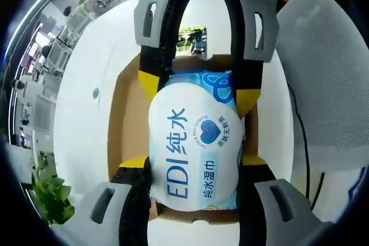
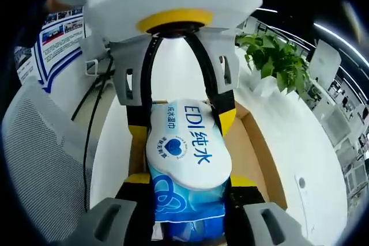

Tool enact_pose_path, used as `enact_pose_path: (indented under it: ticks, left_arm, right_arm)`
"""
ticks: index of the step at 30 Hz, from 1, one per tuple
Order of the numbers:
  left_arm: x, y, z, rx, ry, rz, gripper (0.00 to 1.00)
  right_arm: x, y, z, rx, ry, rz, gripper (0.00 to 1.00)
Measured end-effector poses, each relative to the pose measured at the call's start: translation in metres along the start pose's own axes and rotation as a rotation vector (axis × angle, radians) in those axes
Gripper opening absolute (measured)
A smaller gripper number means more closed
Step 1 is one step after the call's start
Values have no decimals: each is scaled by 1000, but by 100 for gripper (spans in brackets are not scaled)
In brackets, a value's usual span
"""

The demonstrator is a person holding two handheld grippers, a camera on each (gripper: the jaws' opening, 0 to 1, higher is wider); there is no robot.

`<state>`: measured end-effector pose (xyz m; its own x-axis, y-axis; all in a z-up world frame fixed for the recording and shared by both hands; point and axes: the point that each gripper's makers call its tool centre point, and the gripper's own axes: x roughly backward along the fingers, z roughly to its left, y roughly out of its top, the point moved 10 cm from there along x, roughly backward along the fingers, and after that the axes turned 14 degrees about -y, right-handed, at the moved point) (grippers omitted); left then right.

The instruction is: Operate the shoe box by opening the lid, removing the specified soft item, and placing it in the target area until the item is outside and the box remains undamaged.

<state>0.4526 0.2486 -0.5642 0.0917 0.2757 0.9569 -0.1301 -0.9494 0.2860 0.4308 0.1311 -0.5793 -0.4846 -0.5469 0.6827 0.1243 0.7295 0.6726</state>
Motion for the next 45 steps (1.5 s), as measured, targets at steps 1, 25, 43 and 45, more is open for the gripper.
enact_pose_path:
  ticks: [1,25,43,45]
  left_arm:
    - [0,6,1,-6,-1,6,59]
    - [-17,88,12,-74,-31,-23,58]
    - [-45,139,25,-107,-60,-62,58]
    - [-48,144,26,-109,-68,-66,58]
  right_arm:
    - [4,-3,-2,-4,-3,-2,42]
    - [60,-59,-32,-34,-37,28,42]
    - [87,-111,-51,-54,-57,51,42]
    - [89,-116,-53,-54,-54,58,42]
